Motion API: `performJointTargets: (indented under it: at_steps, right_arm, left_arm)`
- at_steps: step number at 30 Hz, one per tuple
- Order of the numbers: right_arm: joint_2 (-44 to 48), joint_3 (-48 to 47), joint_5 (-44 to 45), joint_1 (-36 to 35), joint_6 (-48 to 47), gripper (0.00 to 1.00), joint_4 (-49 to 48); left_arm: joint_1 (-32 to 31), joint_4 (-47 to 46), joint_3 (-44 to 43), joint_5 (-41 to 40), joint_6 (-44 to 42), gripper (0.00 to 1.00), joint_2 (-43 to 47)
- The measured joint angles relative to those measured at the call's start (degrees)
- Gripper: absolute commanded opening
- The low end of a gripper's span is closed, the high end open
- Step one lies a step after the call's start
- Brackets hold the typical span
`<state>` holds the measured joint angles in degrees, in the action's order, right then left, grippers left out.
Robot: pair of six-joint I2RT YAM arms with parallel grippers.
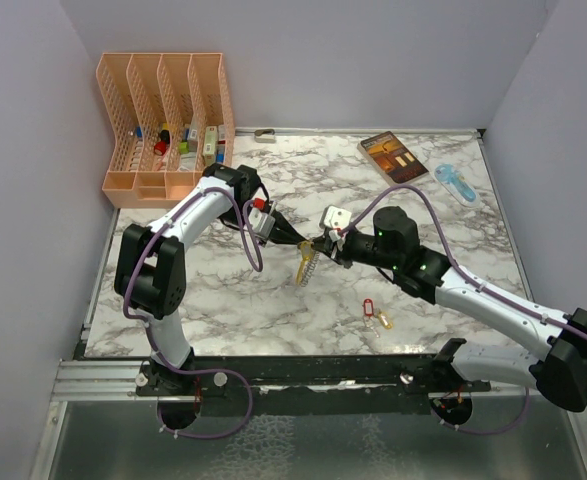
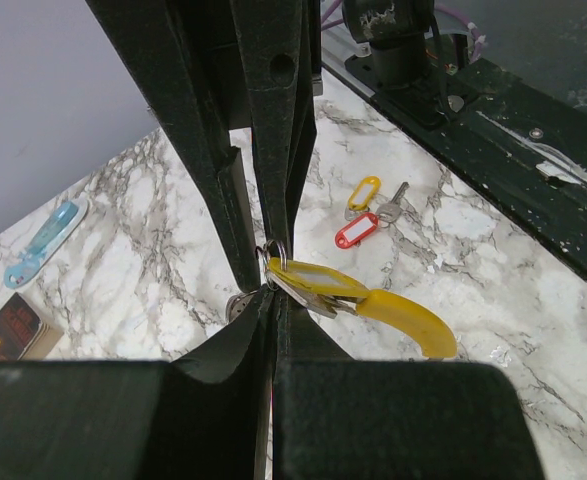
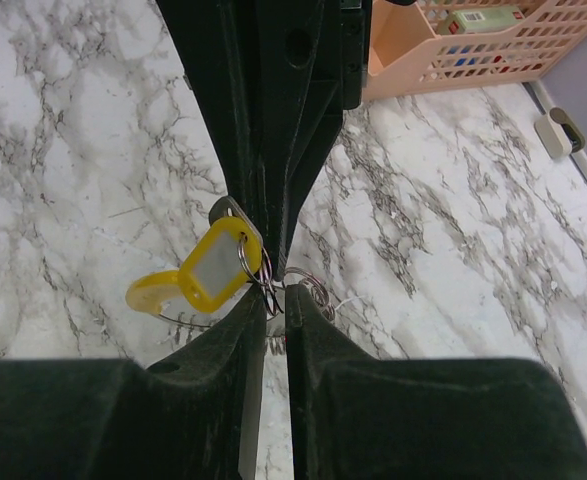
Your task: Put the keys on the keyring
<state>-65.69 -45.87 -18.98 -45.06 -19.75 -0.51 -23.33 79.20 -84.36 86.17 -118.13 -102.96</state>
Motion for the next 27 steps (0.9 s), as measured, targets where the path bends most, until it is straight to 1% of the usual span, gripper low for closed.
performJointTargets:
  at_steps: [6,10,17,21,25,27]
  right_arm:
    - [0.0,0.0,-0.3,0.0,0.1,0.10,0.0]
    - [0.0,0.0,-0.4,0.0,0.1,0.01,0.1]
    - [0.0,0.0,-0.5,0.0,0.2,0.01,0.4]
    - [0.0,-0.4,-0.5,0.0,1.4,0.01,0.9]
    - [0.3,-0.7,0.1,0.0,3.1,0.01,1.6]
    - [0.7,-0.7,0.9,0.0,4.1,0.01,2.4]
  left_arm:
    - [0.0,0.0,0.0,0.0,0.0,0.00,0.0]
    - [0.0,0.0,0.0,0.0,0.0,0.00,0.0]
    - [0.0,0.0,0.0,0.0,0.0,0.00,-0.1]
    - [0.0,0.0,-0.1,0.1,0.0,0.13,-0.1]
    - [0.0,0.0,-0.3,0.3,0.0,0.17,-0.1]
    - [0.0,0.0,-0.4,0.4,0.0,0.24,-0.1]
